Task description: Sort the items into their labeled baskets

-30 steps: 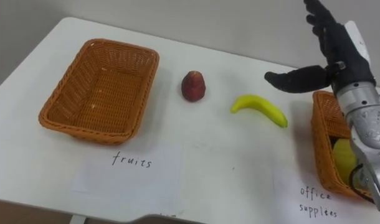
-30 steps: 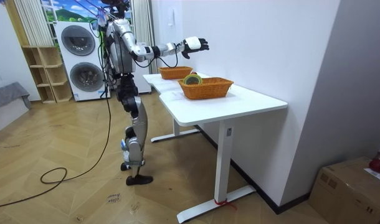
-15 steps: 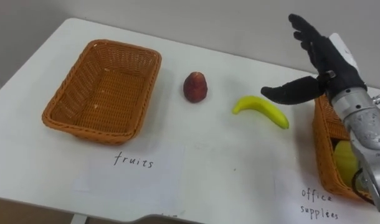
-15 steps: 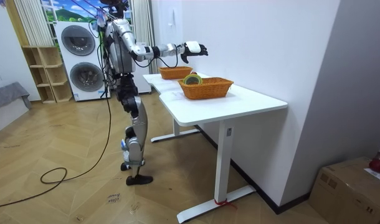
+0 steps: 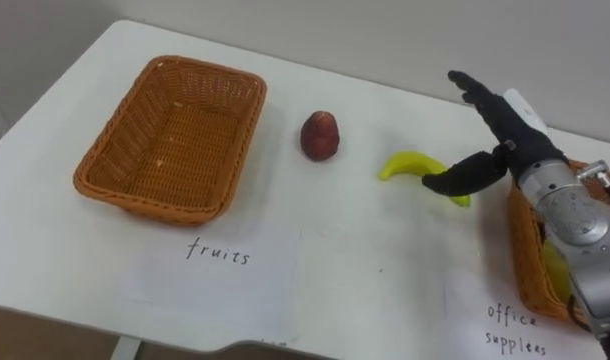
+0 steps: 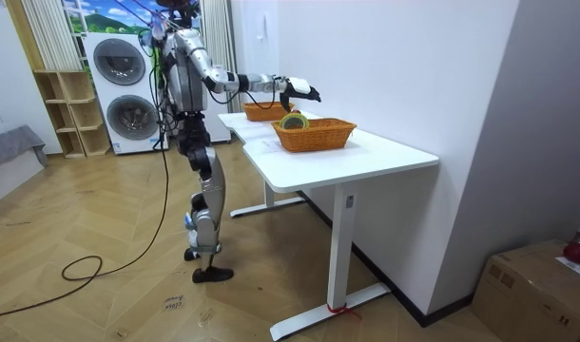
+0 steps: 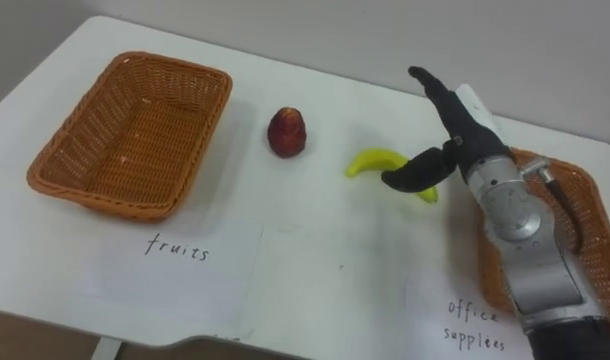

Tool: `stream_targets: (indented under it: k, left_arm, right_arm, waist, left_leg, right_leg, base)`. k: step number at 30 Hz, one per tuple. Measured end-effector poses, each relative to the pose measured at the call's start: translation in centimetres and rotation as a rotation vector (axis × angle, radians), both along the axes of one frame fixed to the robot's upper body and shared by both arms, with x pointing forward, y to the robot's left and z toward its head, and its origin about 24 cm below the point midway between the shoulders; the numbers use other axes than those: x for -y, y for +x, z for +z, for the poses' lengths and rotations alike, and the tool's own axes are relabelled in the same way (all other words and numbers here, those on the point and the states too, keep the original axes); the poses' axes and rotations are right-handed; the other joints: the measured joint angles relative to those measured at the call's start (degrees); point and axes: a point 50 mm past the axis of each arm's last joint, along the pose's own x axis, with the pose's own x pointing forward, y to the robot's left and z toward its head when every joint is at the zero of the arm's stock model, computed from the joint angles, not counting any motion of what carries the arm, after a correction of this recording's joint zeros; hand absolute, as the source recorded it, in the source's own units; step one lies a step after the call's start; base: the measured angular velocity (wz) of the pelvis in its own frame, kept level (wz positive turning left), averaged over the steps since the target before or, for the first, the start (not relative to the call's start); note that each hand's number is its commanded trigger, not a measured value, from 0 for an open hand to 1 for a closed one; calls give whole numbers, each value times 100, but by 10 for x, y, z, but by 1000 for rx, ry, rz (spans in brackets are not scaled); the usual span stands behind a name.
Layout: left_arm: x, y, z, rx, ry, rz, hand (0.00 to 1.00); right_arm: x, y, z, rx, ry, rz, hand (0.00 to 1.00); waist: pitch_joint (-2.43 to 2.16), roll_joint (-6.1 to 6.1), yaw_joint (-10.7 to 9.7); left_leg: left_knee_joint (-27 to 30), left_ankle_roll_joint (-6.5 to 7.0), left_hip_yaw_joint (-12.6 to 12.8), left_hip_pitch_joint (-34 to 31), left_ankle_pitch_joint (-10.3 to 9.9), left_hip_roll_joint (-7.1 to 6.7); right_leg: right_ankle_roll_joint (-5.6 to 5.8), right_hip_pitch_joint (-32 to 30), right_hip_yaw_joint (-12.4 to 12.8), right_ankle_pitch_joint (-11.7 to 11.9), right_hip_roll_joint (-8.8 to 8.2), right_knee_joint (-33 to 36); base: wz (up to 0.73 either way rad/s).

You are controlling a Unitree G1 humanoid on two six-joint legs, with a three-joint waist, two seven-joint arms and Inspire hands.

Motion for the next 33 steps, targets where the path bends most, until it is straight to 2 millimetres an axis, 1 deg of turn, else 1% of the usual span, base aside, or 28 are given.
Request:
stream_targets:
  k: [3,4,6,7,8,13,16,20,27,30,33]
  left_arm:
    - [-1,2,0,5,1,-1,0]
    - [-1,3,0,7,1,-2,0]
    - [-1,5,1,11,0,-6,0]
    - [0,7,1,17,0,-9,0]
    - [0,8,1,21,0,-10,0]
    - [0,11,1,33,-2,-15,0]
    - [0,18,2,50,-3,-21,0]
    - [0,23,2,62,-4,-26,0]
    - [1,29,3,74,-5,-50,0]
    - [1,30,3,76,-5,-52,0]
    - [1,30,3,76,-4,-54,0]
  right_arm:
    - [-1,2,2,3,-29,8,0]
    - [-2,3,1,-2,-37,11,0]
    - [-3,5,-4,-30,-51,17,0]
    - [-3,5,-8,-46,-55,19,0]
    - [-3,5,-10,-54,-56,19,0]
    - [-6,4,-18,-92,-85,40,0]
    - [-3,4,-22,-112,-107,29,0]
    - [-3,4,-23,-114,-112,31,0]
    - [-7,11,-13,-97,-162,61,0]
    - [-12,13,-13,-108,-193,94,0]
    - [-13,13,-14,-120,-211,107,0]
  waist:
    - [13,8,18]
    - [29,5,48]
    - [40,-3,92]
    - [57,-11,128]
    - [64,-14,136]
    - [84,-66,208]
    - [82,-84,269]
    - [76,-97,279]
    - [59,-148,269]
    - [60,-170,262]
    - [62,-166,277]
  left_leg:
    - [6,-1,-12,-48,0,2]
    - [6,-1,-7,-62,1,4]
    - [6,-3,-9,-75,2,7]
    - [6,-4,-12,-84,2,8]
    - [6,-4,-13,-91,2,8]
    - [69,-2,-37,-235,3,-1]
    - [71,-2,-47,-261,3,-3]
    - [98,-2,-50,-310,3,-5]
    - [105,-2,-52,-348,3,-6]
    - [105,-2,-51,-347,3,-7]
    - [104,-2,-51,-348,3,-7]
  right_leg:
    - [0,-60,-25,0,-8,-8]
    - [0,-77,-22,0,-16,-10]
    - [0,-89,-24,0,-33,-11]
    - [0,-92,-31,0,-34,-14]
    - [0,-95,-33,0,-34,-14]
    - [0,-169,-56,0,-47,-10]
    - [0,-182,-91,0,-51,-6]
    - [-1,-209,-101,1,-53,-3]
    - [-4,-247,-99,2,-52,3]
    - [-3,-246,-96,2,-52,0]
    - [-3,-248,-96,2,-54,-2]
  base:
    - [2]
    - [0]
    - [0]
    - [3]
    - [4]
    - [3]
    - [5]
    - [0]
    - [0]
    - [0]
    - [0]
